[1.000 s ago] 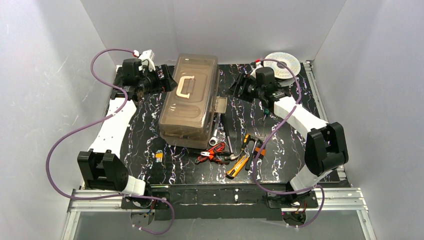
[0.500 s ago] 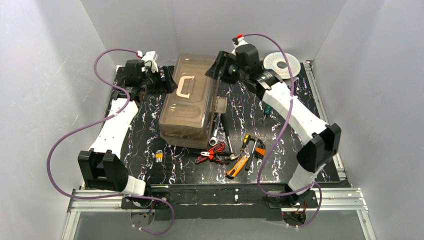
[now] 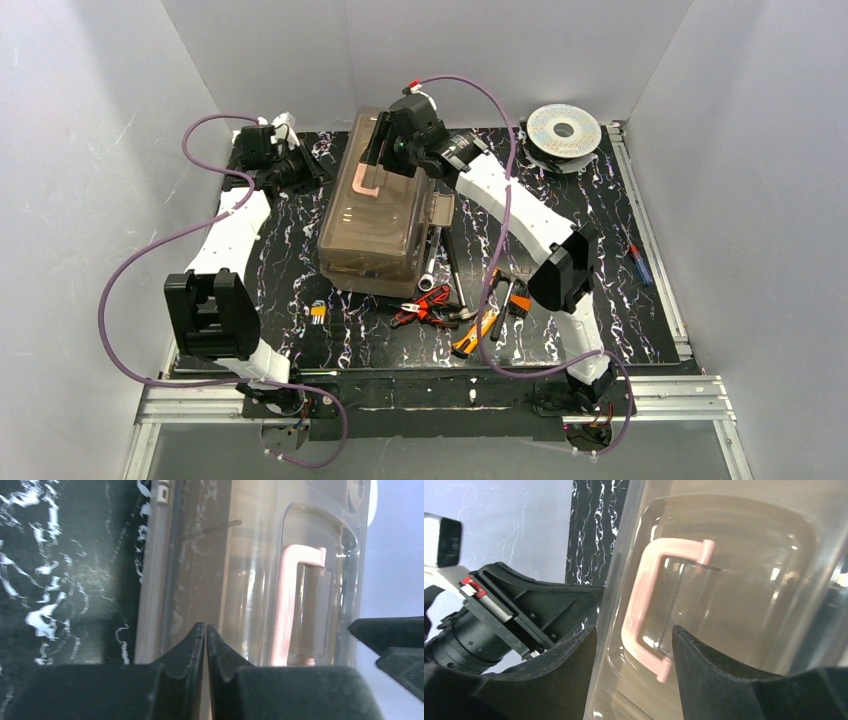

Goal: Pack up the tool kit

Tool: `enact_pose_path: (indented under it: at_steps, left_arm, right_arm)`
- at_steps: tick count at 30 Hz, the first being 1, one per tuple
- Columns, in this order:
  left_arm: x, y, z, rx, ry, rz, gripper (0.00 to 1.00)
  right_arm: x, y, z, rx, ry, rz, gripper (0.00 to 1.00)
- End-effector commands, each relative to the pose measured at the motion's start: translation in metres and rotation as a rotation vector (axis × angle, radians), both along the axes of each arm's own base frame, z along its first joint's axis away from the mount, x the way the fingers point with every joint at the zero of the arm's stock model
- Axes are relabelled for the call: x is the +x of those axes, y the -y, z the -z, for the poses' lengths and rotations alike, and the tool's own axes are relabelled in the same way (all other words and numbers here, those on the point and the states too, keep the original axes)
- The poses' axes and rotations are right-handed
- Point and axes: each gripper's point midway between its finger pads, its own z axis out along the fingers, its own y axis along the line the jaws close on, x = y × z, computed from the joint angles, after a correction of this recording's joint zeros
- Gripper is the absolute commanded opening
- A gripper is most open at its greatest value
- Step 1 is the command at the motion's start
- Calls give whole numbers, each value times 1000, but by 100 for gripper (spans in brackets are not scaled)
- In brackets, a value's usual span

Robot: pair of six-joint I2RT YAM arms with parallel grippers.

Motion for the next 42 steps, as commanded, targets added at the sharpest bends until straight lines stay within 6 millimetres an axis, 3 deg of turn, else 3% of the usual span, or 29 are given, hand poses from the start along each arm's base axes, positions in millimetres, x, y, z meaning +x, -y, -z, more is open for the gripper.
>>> enact_pose_path:
  at_steps: [1,15,24,29,33,38,42]
  left_arm:
    - [-4,27,-5,-122,-14,105,0]
    - [-11,49,-5,-205,-34,184,0]
    - [-19,66,-7,-229,-46,249,0]
    - [-22,67,-12,-219,-41,258,0]
    - [-22,59,-18,-204,-13,232,0]
    - [-21,53,-28,-248,3,225,0]
    - [-23,39,-36,-160,34,195,0]
  right_arm:
    - [7,-17,-23,87,29,12,64]
    - [17,-38,21,63,-30,45,60]
    - [5,-27,42,3,-103,105,60]
    - [-9,-47,30,137,-169,-28,60]
    - [-14,-50,23,249,-233,-124,58]
    - [-18,-49,7,425,-209,-267,57]
    - [-16,-40,-12,518,-129,-315,57]
